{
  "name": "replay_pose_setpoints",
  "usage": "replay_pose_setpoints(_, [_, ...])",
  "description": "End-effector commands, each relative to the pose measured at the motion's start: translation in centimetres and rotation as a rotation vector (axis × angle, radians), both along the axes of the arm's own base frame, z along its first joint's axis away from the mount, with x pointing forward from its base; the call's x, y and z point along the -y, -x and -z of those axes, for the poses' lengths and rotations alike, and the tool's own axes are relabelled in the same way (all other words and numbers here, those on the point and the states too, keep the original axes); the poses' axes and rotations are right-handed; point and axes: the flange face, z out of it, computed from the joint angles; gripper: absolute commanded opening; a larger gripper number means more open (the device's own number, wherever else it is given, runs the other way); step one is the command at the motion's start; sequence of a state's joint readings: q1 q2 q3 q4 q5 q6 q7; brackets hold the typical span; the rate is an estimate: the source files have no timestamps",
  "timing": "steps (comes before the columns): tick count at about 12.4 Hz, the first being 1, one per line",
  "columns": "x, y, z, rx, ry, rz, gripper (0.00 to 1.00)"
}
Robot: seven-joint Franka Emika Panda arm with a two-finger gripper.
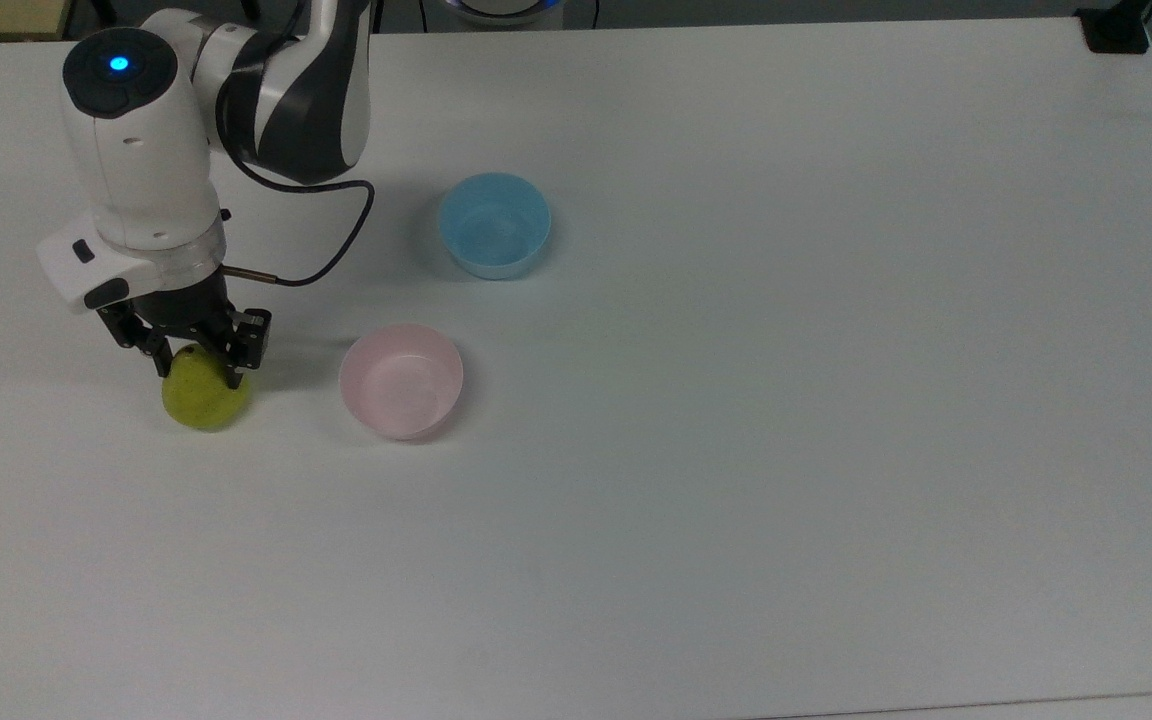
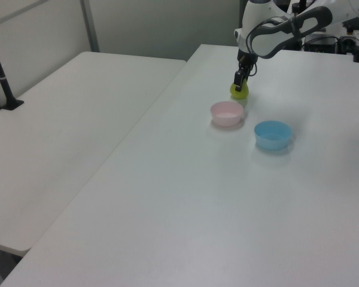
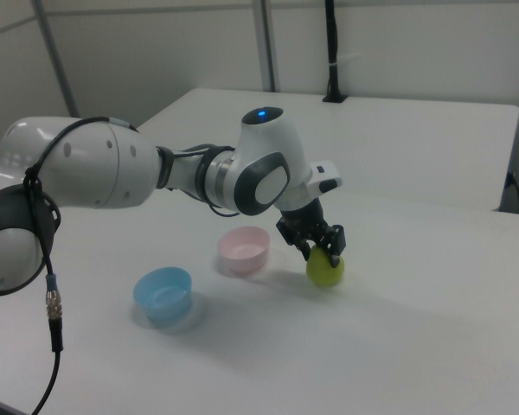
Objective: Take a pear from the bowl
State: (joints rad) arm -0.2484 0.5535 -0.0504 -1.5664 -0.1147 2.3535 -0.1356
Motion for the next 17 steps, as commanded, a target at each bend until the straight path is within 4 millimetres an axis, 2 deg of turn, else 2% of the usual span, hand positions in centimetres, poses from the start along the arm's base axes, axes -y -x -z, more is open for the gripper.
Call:
replay_pose_setpoints(1, [0.4,0.0,-1.4,0.023,0.013,-0.008,1.00])
replay_pose_setpoints(4, [-1.9,0.0,-5.4,0.068,0.006,-0.011,1.00])
replay_pose_setpoints(7, [-8.5,0.5,-10.3,0.036,-0.019,0.019,1.00])
replay_pose_setpoints(11, [-15.6,2.7,-14.8,-0.045,-0.046,0.051,1.00])
replay_pose_setpoints(13, [-18.4,4.7,-17.8,-0.085,-0.051,0.054,1.00])
replay_pose_setpoints(14, [-19.0,6.0,-19.1,-0.115,-0.051,0.051,1.00])
replay_pose_setpoints(16, [-20.9,9.5,-22.2,-0.127,-0.062,0.028,1.00])
replay_pose_setpoints(17, [-21.6,11.4,-23.1,-0.133,-0.066,0.018,1.00])
